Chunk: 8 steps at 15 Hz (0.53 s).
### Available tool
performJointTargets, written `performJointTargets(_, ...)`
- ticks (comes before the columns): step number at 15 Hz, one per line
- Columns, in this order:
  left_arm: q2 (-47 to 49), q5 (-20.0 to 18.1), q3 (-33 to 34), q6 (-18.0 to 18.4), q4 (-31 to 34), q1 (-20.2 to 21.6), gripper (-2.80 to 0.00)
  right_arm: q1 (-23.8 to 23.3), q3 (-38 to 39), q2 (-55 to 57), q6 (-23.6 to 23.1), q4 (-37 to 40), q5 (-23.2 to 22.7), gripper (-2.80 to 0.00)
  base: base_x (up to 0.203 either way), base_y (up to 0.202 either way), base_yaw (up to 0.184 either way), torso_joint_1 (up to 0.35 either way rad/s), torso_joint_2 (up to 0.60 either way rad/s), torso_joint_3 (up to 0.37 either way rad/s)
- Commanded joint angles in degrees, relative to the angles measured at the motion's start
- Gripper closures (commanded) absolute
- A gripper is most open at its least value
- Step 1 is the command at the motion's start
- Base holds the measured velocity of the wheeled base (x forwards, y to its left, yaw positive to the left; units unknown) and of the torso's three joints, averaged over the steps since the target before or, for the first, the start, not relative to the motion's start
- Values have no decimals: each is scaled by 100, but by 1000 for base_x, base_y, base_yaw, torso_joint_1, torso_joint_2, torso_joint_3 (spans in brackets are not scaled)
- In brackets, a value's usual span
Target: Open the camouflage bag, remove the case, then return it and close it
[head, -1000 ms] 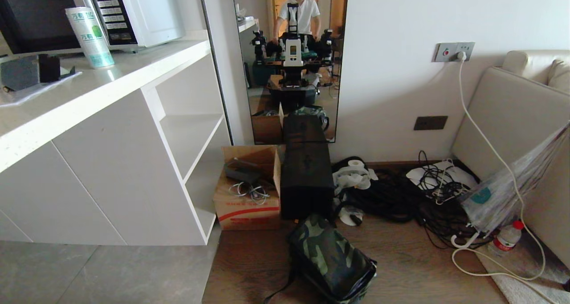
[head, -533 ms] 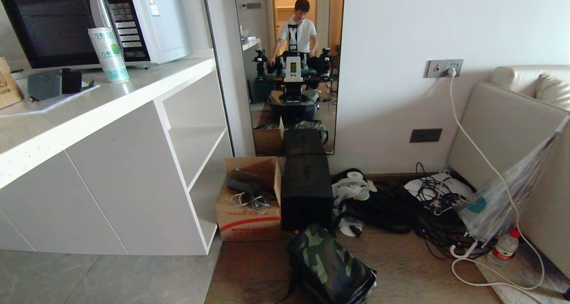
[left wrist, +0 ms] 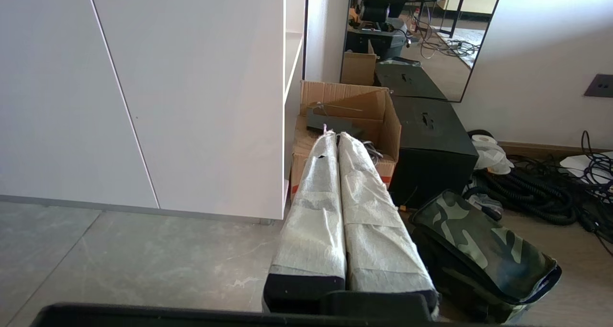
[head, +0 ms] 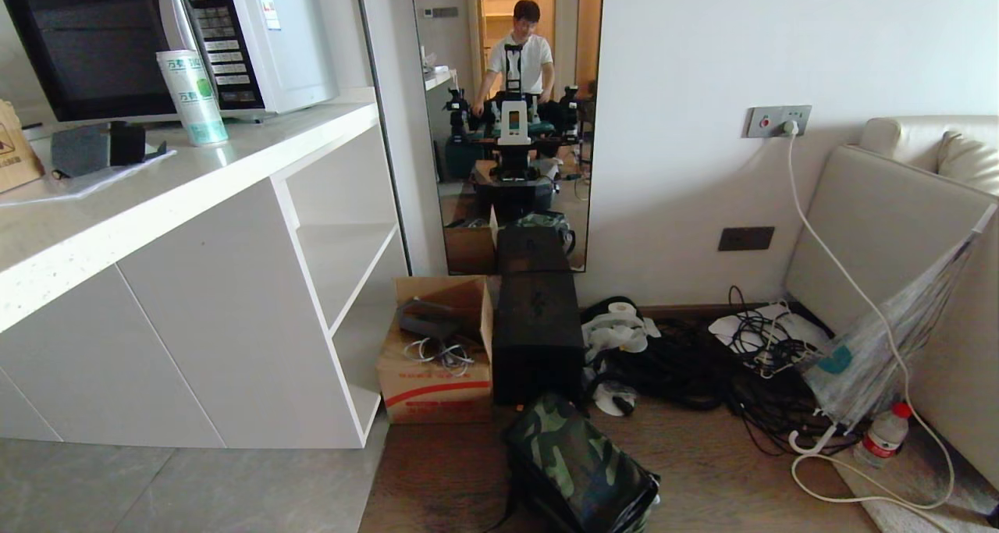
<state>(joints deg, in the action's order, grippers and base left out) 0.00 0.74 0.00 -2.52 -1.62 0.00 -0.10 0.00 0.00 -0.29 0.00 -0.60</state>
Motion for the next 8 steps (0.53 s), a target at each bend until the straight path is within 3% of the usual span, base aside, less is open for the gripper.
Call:
performJointTargets(1,0,5,44,-3,-5,0,0,1,9,9,38,-18,7,0,0,0,0,0,0,0)
performJointTargets(8,0,5,44,-3,-5,0,0,1,9,9,38,-18,16,0,0,0,0,0,0,0)
